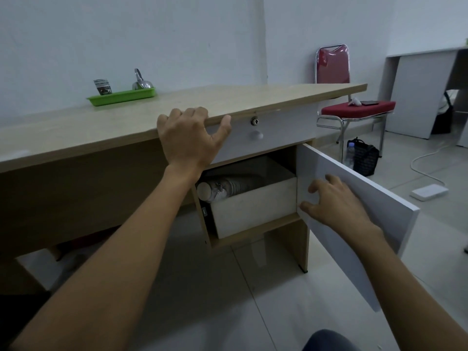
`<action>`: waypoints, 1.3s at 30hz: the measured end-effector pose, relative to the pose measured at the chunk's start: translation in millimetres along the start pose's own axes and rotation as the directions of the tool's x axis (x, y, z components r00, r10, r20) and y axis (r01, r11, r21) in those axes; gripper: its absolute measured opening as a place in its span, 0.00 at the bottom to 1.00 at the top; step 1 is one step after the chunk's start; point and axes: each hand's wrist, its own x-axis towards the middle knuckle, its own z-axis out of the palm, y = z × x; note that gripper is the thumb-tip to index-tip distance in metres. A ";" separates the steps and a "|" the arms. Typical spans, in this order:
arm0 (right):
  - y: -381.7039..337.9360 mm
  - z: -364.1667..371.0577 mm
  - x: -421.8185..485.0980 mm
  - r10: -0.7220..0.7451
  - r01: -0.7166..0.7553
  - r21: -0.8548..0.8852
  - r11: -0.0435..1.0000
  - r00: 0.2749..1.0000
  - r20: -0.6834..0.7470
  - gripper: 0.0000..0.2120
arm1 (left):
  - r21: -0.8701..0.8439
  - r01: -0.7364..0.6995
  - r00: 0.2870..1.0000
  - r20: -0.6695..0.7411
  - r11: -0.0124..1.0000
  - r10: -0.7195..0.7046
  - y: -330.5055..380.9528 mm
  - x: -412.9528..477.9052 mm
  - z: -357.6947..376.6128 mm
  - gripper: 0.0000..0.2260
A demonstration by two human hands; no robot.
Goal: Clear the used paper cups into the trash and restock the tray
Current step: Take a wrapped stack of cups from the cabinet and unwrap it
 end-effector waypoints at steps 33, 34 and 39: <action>-49.0 145.2 85.7 -0.240 0.212 0.232 0.949 0.966 0.097 0.29 | 0.123 -0.069 0.912 -0.395 0.990 0.113 -6.5 -0.7 37.6 0.23; -52.8 150.3 91.8 -0.255 0.232 0.197 0.953 0.962 0.101 0.30 | 0.131 -0.068 0.909 -0.399 0.989 0.115 -6.9 -0.4 38.2 0.23; -64.0 160.4 119.9 -0.227 0.225 0.034 0.974 0.960 0.163 0.29 | 0.130 -0.070 0.905 -0.410 0.989 0.118 -6.0 -0.8 38.6 0.22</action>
